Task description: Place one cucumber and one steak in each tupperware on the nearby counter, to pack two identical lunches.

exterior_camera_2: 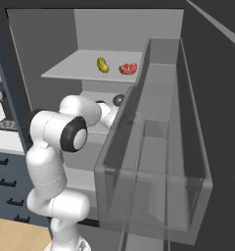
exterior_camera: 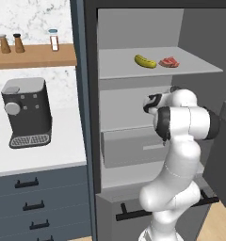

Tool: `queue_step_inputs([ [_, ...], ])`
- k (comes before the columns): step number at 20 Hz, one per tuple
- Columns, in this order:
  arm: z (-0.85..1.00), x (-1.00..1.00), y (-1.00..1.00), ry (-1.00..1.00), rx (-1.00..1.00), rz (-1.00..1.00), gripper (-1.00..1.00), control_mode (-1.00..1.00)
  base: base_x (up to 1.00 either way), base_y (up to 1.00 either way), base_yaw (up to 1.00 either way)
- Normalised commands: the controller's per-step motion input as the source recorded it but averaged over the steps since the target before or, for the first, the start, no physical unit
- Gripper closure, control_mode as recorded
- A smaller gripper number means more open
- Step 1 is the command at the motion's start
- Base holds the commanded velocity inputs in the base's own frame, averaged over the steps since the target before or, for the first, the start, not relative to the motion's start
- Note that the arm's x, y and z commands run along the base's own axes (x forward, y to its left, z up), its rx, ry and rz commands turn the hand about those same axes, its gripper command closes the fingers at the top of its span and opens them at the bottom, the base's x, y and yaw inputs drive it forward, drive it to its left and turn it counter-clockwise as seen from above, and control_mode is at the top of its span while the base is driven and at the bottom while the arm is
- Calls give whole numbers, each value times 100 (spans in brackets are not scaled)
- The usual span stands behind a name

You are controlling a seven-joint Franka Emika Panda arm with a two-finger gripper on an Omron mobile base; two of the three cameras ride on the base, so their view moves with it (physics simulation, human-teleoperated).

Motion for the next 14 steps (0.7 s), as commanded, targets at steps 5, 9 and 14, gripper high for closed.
queue_step_inputs([
  [5,-4,-62,9,-5,0,7,100,-100,0,0,0],
  [9,37,-100,23,-8,0,16,100,-100,0,0,0],
  [14,69,-100,39,0,0,15,100,-100,0,0,0],
])
